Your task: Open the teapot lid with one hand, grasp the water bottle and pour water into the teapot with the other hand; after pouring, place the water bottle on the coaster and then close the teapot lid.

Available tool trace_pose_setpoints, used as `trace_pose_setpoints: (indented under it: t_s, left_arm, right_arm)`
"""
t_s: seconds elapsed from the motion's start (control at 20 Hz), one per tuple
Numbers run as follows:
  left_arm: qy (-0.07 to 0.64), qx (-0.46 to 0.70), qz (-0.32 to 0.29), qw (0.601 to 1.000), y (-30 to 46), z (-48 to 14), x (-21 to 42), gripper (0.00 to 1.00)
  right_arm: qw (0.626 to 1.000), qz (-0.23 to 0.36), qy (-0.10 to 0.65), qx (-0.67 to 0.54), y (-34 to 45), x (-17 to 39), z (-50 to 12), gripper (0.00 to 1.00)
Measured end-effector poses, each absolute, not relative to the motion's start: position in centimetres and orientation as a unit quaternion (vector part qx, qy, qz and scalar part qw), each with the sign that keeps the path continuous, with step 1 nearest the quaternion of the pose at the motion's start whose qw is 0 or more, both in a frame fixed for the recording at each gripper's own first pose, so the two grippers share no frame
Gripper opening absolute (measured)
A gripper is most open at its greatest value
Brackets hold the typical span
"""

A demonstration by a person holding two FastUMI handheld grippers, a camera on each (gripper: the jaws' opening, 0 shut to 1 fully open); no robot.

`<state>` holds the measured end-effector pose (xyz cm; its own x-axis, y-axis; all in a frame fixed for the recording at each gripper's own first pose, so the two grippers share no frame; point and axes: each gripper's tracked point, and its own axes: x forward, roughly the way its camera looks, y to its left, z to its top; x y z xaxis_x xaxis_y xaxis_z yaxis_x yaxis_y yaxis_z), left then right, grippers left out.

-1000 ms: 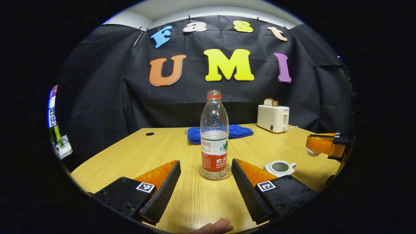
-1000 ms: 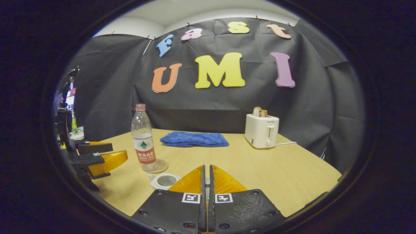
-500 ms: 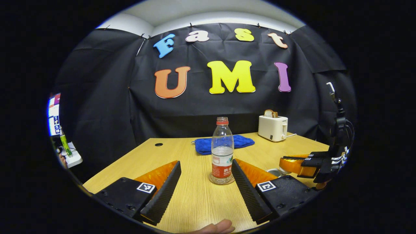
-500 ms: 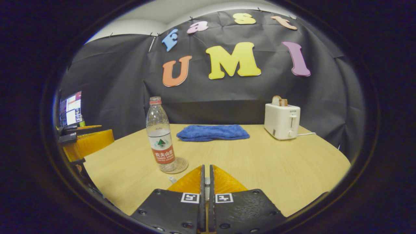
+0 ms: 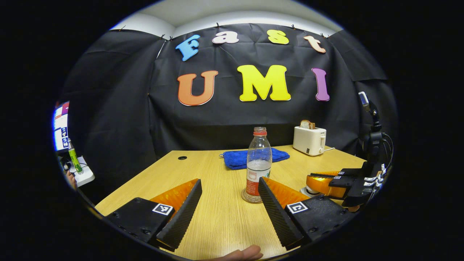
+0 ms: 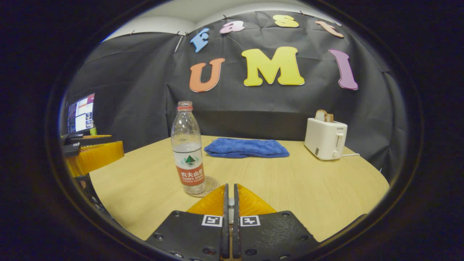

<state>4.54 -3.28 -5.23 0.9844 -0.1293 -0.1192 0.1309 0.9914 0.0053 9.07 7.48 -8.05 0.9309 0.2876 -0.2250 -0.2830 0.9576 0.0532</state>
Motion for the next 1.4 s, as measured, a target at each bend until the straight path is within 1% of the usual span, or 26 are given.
trace_pose_setpoints:
  t_s: [0.05,0.15,0.5,0.55,0.6,0.65,0.7,0.8,0.9,0.95,1.0,1.05,1.1,1.15,1.2,1.25,1.35,1.4]
  left_arm:
    - [0.054,0.003,-0.069,0.996,-2.2,-3.9,4.3,0.98]
    - [0.047,-0.001,-0.074,0.996,-2.3,-3.4,4.0,0.98]
    - [0.054,0.005,-0.077,0.996,-2.7,-3.6,3.9,0.98]
    - [0.054,0.008,-0.075,0.996,-2.8,-3.5,3.8,0.98]
    - [0.053,0.01,-0.074,0.996,-2.8,-3.4,3.7,0.98]
    - [0.051,0.012,-0.072,0.996,-2.8,-3.2,3.6,0.98]
    - [0.05,0.013,-0.071,0.996,-2.9,-3.0,3.5,0.98]
    - [0.047,0.015,-0.071,0.996,-3.3,-2.6,3.2,0.98]
    - [0.045,0.02,-0.068,0.996,-3.4,-2.3,2.9,0.98]
    - [0.043,0.023,-0.067,0.997,-3.5,-2.0,2.6,0.98]
    - [0.043,0.025,-0.065,0.997,-3.6,-1.8,2.7,0.98]
    - [0.043,0.027,-0.064,0.997,-3.7,-1.7,2.6,0.98]
    - [0.04,0.028,-0.064,0.997,-3.8,-1.5,2.4,0.98]
    - [0.039,0.031,-0.064,0.997,-4.0,-1.5,2.2,0.98]
    - [0.038,0.034,-0.063,0.997,-4.1,-1.4,2.1,0.98]
    - [0.037,0.037,-0.062,0.997,-4.3,-1.3,2.0,0.98]
    - [0.039,0.038,-0.054,0.997,-4.4,-1.3,1.9,0.98]
    - [0.041,0.035,-0.052,0.997,-4.6,-1.4,1.8,0.98]
  right_arm:
    - [0.983,0.144,0.114,0.012,7.4,9.2,-7.9,0.06]
    - [0.984,0.139,0.111,0.015,7.1,9.1,-7.7,0.06]
    - [0.988,0.13,0.088,0.005,5.6,7.2,-6.0,0.06]
    - [0.988,0.128,0.084,0.008,5.3,6.6,-5.4,0.14]
    - [0.989,0.121,0.081,0.011,4.6,6.1,-4.9,0.15]
    - [0.991,0.109,0.077,0.016,3.7,5.8,-4.3,0.18]
    - [0.992,0.105,0.074,0.019,3.3,5.4,-3.8,0.24]
    - [0.991,0.106,0.072,0.025,2.5,4.7,-2.8,0.32]
    - [0.992,0.1,0.066,0.026,1.2,4.0,-1.6,0.46]
    - [0.993,0.09,0.066,0.025,0.4,3.7,-1.3,0.58]
    - [0.994,0.081,0.068,0.024,-0.4,3.4,-1.1,0.62]
    - [0.994,0.08,0.067,0.025,-0.7,3.0,-0.9,0.67]
    - [0.994,0.084,0.067,0.025,-0.6,2.5,-0.6,0.71]
    - [0.994,0.084,0.065,0.023,-0.8,2.1,-0.3,0.78]
    - [0.994,0.087,0.062,0.02,-1.0,1.6,0.0,0.82]
    - [0.994,0.088,0.059,0.015,-1.2,1.2,0.4,0.88]
    - [0.996,0.079,0.048,0.005,-2.1,0.6,1.2,0.96]
    - [0.996,0.075,0.042,0.002,-2.5,0.1,1.6,0.96]
